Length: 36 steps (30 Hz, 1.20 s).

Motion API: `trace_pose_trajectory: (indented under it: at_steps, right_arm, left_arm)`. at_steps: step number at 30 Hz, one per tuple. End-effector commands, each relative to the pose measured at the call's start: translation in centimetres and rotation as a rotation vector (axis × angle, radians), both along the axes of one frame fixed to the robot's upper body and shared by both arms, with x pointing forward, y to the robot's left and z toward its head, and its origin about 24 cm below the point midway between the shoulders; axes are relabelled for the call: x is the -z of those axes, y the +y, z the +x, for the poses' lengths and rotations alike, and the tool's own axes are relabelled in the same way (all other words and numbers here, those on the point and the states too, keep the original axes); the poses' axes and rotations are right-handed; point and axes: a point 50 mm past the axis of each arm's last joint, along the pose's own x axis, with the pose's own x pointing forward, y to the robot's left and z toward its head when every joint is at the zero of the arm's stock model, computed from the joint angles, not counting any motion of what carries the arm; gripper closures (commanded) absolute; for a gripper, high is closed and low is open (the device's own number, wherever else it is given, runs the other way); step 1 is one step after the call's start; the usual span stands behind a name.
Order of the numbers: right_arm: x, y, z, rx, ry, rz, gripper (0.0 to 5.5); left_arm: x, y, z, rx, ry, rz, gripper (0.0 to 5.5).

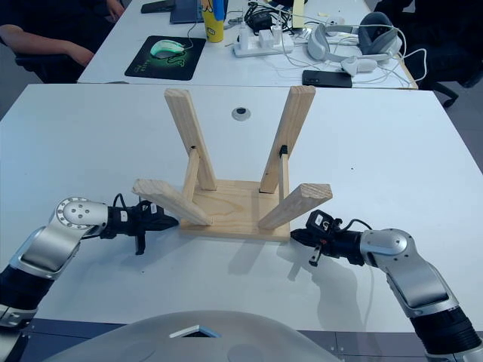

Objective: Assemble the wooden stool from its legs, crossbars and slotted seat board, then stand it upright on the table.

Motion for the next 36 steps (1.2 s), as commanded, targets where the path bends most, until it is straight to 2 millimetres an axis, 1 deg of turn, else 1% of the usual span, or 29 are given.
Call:
trace_pose_trajectory:
  at_steps: [1, 6, 9, 13, 14, 16, 19, 21, 24, 28, 33, 36]
  right_arm:
    - [0.9, 0.1, -0.8, -0.003, 0.067, -0.02, 5.49]
    - [0.6, 0.8, -1.1, -0.031, 0.088, 0.022, 5.49]
    - [0.1, 1.4, -2.1, -0.077, 0.144, 0.071, 5.49]
    - [-0.6, 1.8, -3.5, -0.131, 0.213, 0.098, 5.49]
    - [-0.7, 1.8, -3.8, -0.137, 0.222, 0.097, 5.49]
    - [-1.0, 1.6, -3.9, -0.145, 0.232, 0.093, 5.49]
    - [-1.4, 1.0, -4.0, -0.147, 0.237, 0.077, 5.49]
    - [-1.8, 0.9, -4.3, -0.147, 0.247, 0.088, 5.49]
    - [-2.3, 1.2, -5.0, -0.132, 0.269, 0.139, 5.49]
    - [-3.5, 1.6, -6.1, -0.124, 0.305, 0.2, 5.49]
    - [-5.0, 1.4, -5.5, -0.129, 0.286, 0.213, 5.49]
    - [-5.7, 1.5, -5.1, -0.134, 0.269, 0.228, 5.49]
  left_arm:
    - [0.6, -0.5, -1.0, -0.018, 0.078, -0.039, 5.5]
    - [0.3, -0.5, -1.2, -0.015, 0.098, -0.047, 5.5]
    - [0.0, -0.5, -1.4, -0.008, 0.106, -0.05, 5.5]
    - [-0.3, -0.4, -2.5, 0.009, 0.141, -0.043, 5.5]
    - [-0.3, -0.4, -3.0, 0.015, 0.159, -0.043, 5.5]
    - [-0.6, -0.4, -4.7, 0.008, 0.22, -0.059, 5.5]
    - [-1.2, -0.1, -8.0, -0.009, 0.331, -0.076, 5.5]
    - [-1.9, 0.2, -9.2, -0.019, 0.375, -0.08, 5.5]
    - [-2.9, 0.8, -9.2, -0.029, 0.378, -0.069, 5.5]
    - [-4.2, 1.6, -7.9, -0.053, 0.325, -0.06, 5.5]
    - [-5.1, 1.2, -7.7, -0.055, 0.318, -0.107, 5.5]
    - [-5.9, 1.0, -7.5, -0.05, 0.308, -0.139, 5.5]
